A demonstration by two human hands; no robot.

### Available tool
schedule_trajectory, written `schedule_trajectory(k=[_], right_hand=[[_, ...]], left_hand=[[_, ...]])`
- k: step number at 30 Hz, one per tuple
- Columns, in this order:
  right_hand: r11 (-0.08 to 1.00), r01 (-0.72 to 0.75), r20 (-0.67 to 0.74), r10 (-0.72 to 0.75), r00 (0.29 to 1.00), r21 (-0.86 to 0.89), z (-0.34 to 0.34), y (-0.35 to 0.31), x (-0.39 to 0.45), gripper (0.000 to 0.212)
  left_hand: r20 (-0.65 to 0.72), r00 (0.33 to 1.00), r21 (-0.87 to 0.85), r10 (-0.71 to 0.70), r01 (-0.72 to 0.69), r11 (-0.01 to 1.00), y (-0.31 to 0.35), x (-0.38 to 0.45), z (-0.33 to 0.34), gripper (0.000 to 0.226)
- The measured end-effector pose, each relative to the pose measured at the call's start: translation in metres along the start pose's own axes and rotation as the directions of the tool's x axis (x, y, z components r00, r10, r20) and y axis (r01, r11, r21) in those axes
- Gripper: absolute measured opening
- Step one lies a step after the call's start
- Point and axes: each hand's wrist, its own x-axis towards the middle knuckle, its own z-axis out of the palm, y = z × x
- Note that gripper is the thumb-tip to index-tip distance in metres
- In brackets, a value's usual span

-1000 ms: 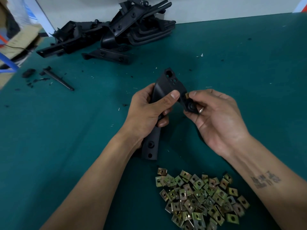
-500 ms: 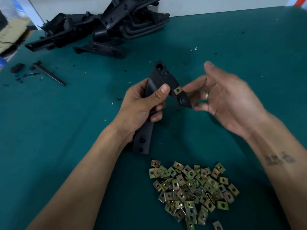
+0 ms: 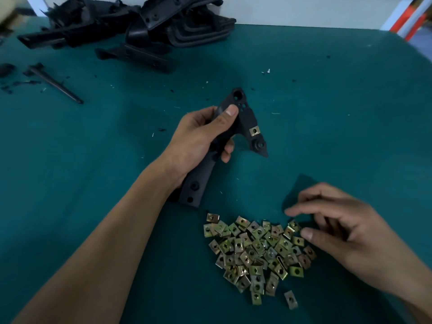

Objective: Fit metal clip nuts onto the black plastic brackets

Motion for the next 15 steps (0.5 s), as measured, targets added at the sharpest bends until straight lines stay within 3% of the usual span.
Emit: schedule_trajectory(k=[6,9,11,13,15], right_hand=[[0.996,-0.049,-0.086,0.056,0.995,0.077,0.003,0.008,0.013,0.014],[0.943,-0.071,-0.264,0.163,0.951,0.326,0.008,0.013,0.032,0.006],[0.821,-0.004,-0.321,0.227,0.92,0.571,0.01,0.012,0.053,0.006],[0.623,0.053,-0.279,0.27,0.922,0.781,0.011,0.006,0.08,0.008],[0.484,0.077,-0.239,0.283,0.929,0.872,0.015,-0.003,0.109,0.008]], left_hand=[[-0.013,1.0,0.011,0.0,0.0,1.0,0.001,-0.002,0.002,0.033],[-0.011,1.0,-0.01,-0.001,0.0,1.0,0.002,-0.002,0.002,0.032],[-0.001,1.0,0.001,-0.001,0.001,1.0,0.002,-0.003,0.002,0.03],[0.003,1.0,0.011,-0.005,0.005,1.0,0.002,-0.003,0.002,0.029],[0.006,1.0,0.005,-0.002,0.002,1.0,0.002,-0.003,0.002,0.029]])
